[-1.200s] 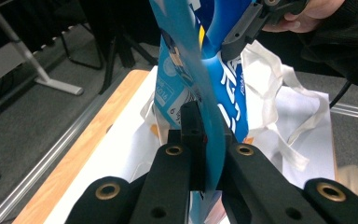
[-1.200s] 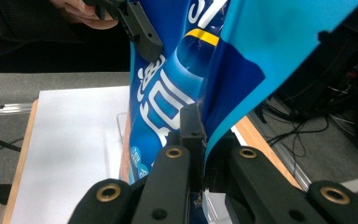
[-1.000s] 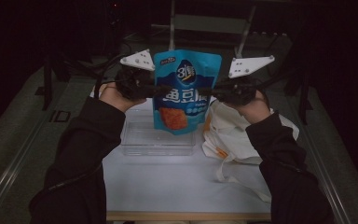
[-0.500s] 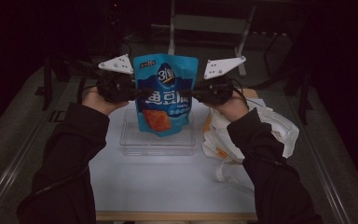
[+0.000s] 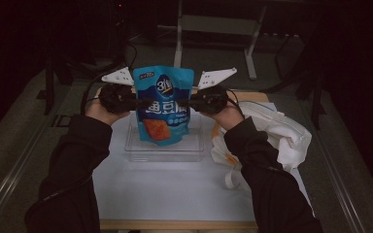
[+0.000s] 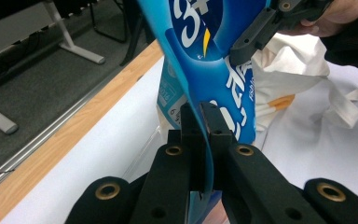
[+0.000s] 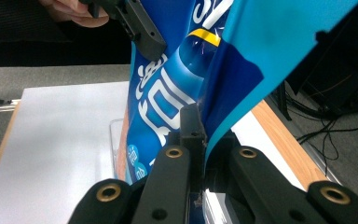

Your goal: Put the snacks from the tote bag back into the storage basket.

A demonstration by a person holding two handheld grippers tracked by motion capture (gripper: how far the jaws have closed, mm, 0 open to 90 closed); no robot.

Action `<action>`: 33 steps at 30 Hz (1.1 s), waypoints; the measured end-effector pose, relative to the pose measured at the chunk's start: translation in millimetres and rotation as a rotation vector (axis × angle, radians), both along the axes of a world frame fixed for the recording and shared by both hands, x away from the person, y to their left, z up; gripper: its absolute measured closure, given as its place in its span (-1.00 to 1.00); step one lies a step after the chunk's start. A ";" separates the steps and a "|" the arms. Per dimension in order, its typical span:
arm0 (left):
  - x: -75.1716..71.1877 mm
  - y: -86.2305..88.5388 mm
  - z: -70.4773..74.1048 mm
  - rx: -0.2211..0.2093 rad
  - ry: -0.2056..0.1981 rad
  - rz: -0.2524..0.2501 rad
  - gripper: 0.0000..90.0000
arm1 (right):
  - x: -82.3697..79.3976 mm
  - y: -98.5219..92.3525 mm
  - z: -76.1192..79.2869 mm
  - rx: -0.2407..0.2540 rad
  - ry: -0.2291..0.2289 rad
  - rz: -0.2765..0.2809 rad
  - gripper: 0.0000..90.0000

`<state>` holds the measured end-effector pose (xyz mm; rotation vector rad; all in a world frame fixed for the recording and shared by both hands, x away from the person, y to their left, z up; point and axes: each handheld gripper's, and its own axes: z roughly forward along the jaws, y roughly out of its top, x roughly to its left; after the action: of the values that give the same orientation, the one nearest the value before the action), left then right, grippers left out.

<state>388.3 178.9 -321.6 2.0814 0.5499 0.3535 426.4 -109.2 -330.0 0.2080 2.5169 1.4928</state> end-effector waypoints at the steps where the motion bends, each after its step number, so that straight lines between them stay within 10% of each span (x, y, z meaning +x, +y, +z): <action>1: 1.5 0.1 -1.9 -0.001 0.004 0.001 1.00 | 1.1 0.4 -2.2 0.000 0.002 -0.002 0.98; 33: 5.8 0.1 -43.7 -0.016 0.057 -0.018 1.00 | 3.5 -0.6 -46.1 -0.009 0.052 -0.008 0.98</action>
<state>394.1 179.1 -365.3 2.0852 0.5663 0.2794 429.9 -109.8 -376.2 0.2582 2.5593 1.4912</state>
